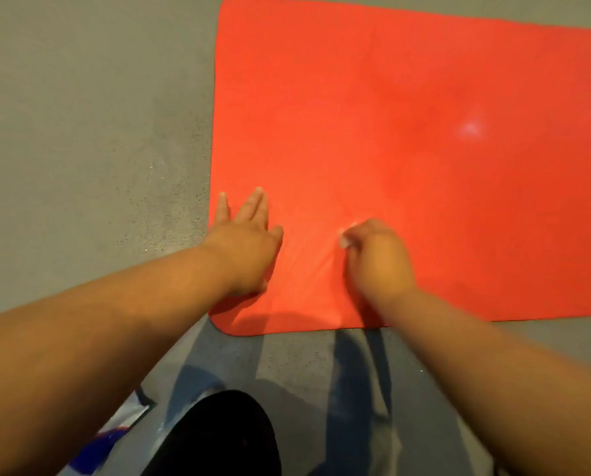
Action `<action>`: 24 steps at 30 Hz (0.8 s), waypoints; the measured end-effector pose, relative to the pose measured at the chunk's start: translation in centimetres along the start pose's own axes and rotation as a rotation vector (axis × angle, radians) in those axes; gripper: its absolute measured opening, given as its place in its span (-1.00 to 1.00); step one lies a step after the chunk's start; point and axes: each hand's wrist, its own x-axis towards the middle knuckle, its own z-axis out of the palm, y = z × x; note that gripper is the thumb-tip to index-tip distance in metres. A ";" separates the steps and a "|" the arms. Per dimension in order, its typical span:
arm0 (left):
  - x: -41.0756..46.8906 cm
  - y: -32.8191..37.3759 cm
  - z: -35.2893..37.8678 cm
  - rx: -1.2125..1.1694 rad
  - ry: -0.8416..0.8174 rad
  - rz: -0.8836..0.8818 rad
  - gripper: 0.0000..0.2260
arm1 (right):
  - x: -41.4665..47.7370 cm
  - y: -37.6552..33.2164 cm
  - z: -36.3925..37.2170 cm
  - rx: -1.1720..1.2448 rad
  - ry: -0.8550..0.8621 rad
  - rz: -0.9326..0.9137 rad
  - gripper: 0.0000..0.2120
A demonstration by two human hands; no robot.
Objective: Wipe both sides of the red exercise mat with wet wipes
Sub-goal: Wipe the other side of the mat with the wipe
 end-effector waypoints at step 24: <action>1.3 2.8 0.6 -0.041 -0.157 0.066 0.14 | -8.5 6.4 -2.6 0.076 0.161 0.540 -0.87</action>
